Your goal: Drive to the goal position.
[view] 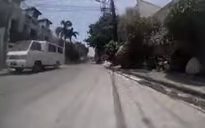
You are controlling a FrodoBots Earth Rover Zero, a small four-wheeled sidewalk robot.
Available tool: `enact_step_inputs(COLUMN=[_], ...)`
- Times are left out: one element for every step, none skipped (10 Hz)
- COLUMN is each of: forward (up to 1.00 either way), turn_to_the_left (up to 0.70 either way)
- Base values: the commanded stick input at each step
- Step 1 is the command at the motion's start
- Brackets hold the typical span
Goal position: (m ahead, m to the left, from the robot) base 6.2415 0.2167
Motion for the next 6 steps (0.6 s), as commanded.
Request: enact_step_inputs(forward=[0.85,0.85,0.85,0.85,0.85,0.85], turn_to_the_left=[0.00,0.00,0.00,0.00,0.00,0.00])
